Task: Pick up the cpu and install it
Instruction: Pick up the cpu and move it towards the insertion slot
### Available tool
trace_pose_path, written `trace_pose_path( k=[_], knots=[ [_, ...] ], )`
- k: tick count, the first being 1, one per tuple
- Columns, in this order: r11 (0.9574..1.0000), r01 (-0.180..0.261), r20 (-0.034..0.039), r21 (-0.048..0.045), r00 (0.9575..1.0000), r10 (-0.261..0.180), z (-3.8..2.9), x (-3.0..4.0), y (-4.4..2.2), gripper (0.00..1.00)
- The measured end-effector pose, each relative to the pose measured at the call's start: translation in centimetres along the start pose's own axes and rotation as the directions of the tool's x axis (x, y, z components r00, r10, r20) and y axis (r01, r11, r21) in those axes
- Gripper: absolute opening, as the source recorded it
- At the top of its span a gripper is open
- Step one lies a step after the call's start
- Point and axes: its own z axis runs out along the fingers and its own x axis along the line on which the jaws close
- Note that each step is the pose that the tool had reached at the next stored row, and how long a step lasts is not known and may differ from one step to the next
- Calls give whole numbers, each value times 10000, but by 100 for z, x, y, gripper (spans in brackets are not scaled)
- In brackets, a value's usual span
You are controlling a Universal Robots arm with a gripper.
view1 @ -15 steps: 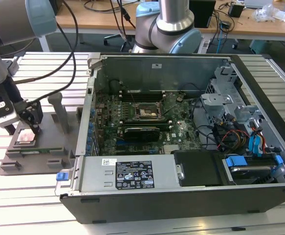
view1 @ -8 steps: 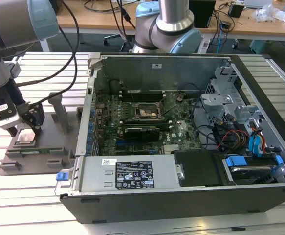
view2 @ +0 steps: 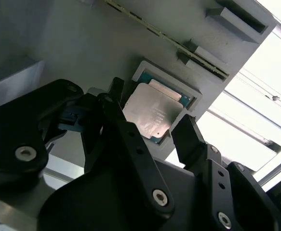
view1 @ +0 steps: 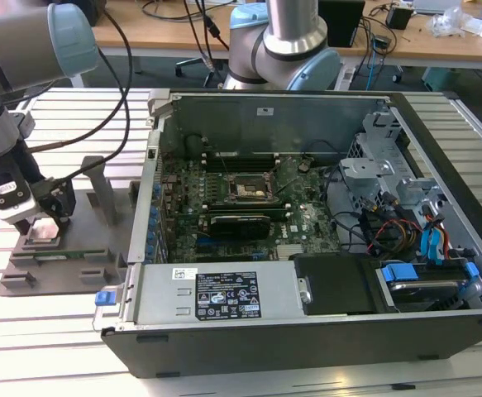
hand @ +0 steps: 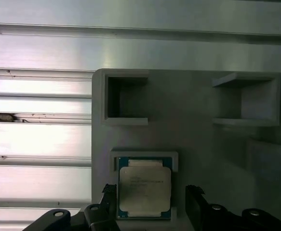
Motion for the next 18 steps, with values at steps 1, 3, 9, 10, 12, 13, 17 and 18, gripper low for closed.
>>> trace_pose_path(
  k=[1, 3, 9, 10, 12, 13, 17, 18],
  knots=[
    [10000, 13, 2, -2, 10000, -13, 12, 0, 1, 68],
    [10000, 21, 0, -1, 10000, -21, 29, 3, 1, 68],
    [10000, 31, 0, 0, 10000, -31, 62, 13, 3, 68],
    [10000, 31, 4, -3, 10000, -31, 71, 12, 3, 68],
    [10000, 31, 2, -1, 10000, -31, 83, 13, 4, 68],
    [10000, 31, 1, -2, 10000, -31, 88, 13, 4, 68],
    [10000, 31, 2, -1, 10000, -31, 90, 31, 4, 68],
    [10000, 32, 2, -2, 10000, -32, 90, 32, 4, 68]
  ],
)
